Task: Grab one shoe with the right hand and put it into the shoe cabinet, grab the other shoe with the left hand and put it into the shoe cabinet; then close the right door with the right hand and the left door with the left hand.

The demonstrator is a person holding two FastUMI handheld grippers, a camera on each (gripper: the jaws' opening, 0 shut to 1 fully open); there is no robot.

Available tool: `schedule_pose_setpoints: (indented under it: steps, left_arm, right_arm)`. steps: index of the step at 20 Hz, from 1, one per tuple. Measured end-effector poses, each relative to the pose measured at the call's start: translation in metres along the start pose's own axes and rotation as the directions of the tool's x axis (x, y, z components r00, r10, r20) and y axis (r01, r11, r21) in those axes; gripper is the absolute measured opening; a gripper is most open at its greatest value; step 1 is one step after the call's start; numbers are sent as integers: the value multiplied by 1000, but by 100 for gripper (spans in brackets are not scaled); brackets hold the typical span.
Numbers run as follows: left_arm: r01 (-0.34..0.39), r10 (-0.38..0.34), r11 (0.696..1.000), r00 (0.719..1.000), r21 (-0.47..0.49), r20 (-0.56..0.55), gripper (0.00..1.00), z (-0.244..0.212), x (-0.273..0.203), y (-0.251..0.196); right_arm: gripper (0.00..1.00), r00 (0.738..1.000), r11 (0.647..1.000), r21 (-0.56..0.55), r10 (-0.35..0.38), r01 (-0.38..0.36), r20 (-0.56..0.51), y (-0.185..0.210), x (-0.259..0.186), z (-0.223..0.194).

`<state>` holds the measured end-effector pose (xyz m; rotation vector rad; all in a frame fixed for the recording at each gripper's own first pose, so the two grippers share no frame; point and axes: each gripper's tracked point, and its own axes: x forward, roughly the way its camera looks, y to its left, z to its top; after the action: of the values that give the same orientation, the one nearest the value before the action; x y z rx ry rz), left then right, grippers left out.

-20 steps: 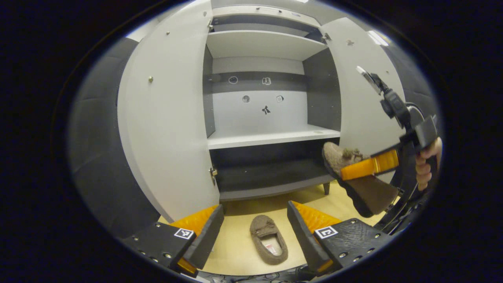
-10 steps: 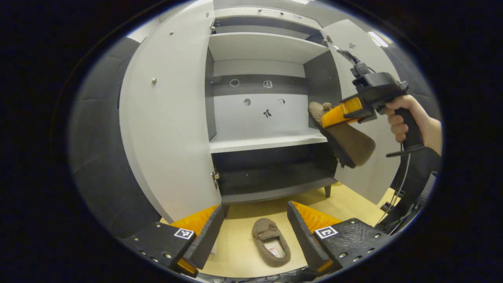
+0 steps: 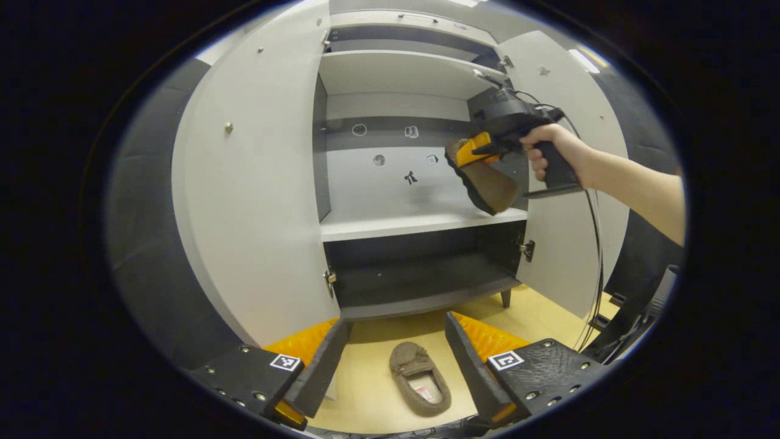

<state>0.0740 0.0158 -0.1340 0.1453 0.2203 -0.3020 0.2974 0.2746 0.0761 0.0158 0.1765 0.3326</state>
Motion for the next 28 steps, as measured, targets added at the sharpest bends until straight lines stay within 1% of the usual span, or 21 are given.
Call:
schedule_pose_setpoints:
  steps: [2, 4, 10, 12, 13, 15, 17, 19, 20, 21, 22, 23, 24, 25, 26, 27, 28]
  left_arm:
    - [-1, 1, 1000, 1000, 1, 6, 100, 2, 1, 1]
    - [-7, 7, 1000, 1000, -4, 14, 100, 4, 2, 3]
    - [-35, 35, 999, 999, -13, 14, 100, 3, 1, 15]
    - [-42, 42, 999, 999, -18, 12, 100, 3, 2, 19]
    - [-45, 45, 999, 999, -19, 11, 100, 3, 3, 20]
    - [-46, 47, 999, 999, -22, 9, 99, 3, 4, 20]
    - [-44, 45, 999, 999, -18, 11, 98, 5, 4, 18]
    - [-45, 46, 999, 999, -8, 16, 96, 5, 4, 16]
    - [-45, 45, 999, 999, -6, 19, 96, 6, 4, 15]
    - [-46, 46, 999, 999, -5, 23, 95, 8, 3, 15]
    - [-49, 49, 999, 999, -7, 23, 95, 6, 2, 15]
    - [-53, 54, 998, 998, -13, 19, 100, 5, 1, 16]
    - [-58, 59, 998, 998, -21, 14, 100, 3, 0, 16]
    - [-64, 64, 998, 998, -28, 9, 100, 3, 0, 17]
    - [-70, 71, 997, 997, -33, 8, 95, 2, 0, 18]
    - [-75, 75, 997, 997, -36, 7, 95, 2, 1, 19]
    - [-79, 79, 996, 997, -38, 6, 100, 0, 0, 20]
  right_arm:
    - [2, 1000, 999, -22, -30, 30, 0, -8, 24, 11]
    - [2, 998, 997, -47, -64, 63, -23, -17, 45, 13]
    - [2, 991, 993, -46, -108, 104, -82, -29, 86, -1]
    - [0, 991, 993, -52, -108, 104, -79, -25, 93, -3]
    - [2, 991, 993, -59, -111, 107, -78, -25, 97, -4]
    - [2, 990, 992, -66, -113, 107, -88, -23, 104, -9]
    - [2, 990, 994, -50, -102, 98, -102, -19, 112, -13]
    - [10, 985, 995, -15, -102, 101, -140, -17, 118, -22]
    - [11, 982, 995, 9, -92, 95, -165, -16, 121, -29]
    - [12, 980, 996, 39, -71, 80, -187, -11, 123, -36]
    - [16, 977, 995, 77, -49, 66, -206, -5, 123, -40]
    - [19, 978, 994, 81, -59, 76, -199, -6, 124, -39]
    - [24, 979, 993, 84, -63, 81, -193, -7, 125, -36]
    - [25, 979, 992, 101, -48, 69, -197, -2, 120, -35]
    - [39, 980, 992, 124, -12, 38, -201, 6, 118, -33]
    - [52, 979, 990, 140, 15, 14, -205, 13, 114, -32]
    - [66, 977, 990, 143, 27, 3, -211, 17, 109, -32]
